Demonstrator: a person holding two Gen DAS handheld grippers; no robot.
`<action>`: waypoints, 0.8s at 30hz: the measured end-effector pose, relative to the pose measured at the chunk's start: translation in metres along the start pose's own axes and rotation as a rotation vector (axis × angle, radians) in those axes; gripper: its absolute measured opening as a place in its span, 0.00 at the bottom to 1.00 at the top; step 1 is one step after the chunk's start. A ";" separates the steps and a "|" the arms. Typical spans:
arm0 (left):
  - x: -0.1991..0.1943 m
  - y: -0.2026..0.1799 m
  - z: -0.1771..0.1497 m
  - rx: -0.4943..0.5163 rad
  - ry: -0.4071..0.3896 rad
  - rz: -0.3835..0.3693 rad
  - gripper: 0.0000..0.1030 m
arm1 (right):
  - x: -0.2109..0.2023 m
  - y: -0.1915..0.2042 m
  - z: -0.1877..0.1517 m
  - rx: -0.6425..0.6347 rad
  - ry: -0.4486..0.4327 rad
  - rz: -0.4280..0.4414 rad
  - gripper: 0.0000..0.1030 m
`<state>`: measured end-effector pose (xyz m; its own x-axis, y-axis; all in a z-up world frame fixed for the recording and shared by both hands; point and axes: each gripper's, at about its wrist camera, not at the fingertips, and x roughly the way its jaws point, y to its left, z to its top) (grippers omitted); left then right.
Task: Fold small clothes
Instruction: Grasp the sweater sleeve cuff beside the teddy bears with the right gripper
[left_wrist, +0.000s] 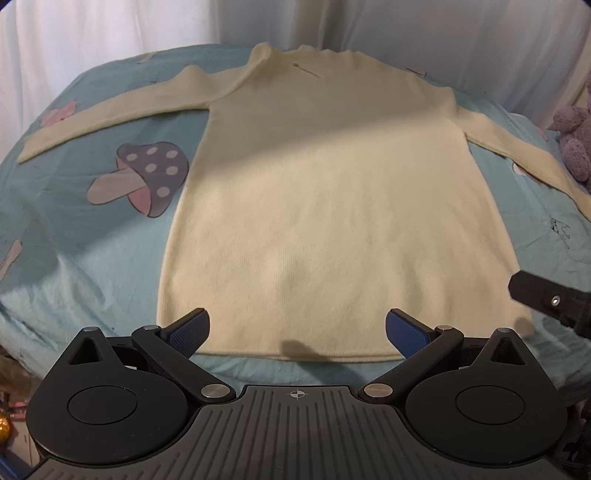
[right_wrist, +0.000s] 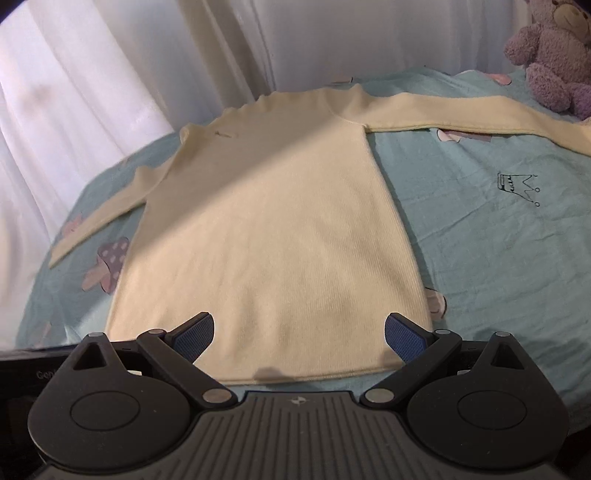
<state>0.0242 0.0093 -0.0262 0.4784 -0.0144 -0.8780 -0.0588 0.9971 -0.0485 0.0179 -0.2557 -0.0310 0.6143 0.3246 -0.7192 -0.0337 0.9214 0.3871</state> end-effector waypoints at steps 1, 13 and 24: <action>0.004 0.001 0.002 -0.007 0.005 -0.001 1.00 | -0.002 -0.011 0.002 0.032 -0.068 0.045 0.96; 0.066 0.004 0.050 -0.086 -0.056 0.066 1.00 | -0.010 -0.221 0.094 0.553 -0.526 -0.124 0.95; 0.102 0.005 0.067 -0.181 -0.041 0.099 1.00 | 0.042 -0.370 0.129 0.916 -0.534 -0.291 0.44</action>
<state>0.1313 0.0179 -0.0842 0.4977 0.0894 -0.8627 -0.2619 0.9637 -0.0512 0.1581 -0.6103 -0.1302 0.7730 -0.2173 -0.5961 0.6305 0.3683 0.6833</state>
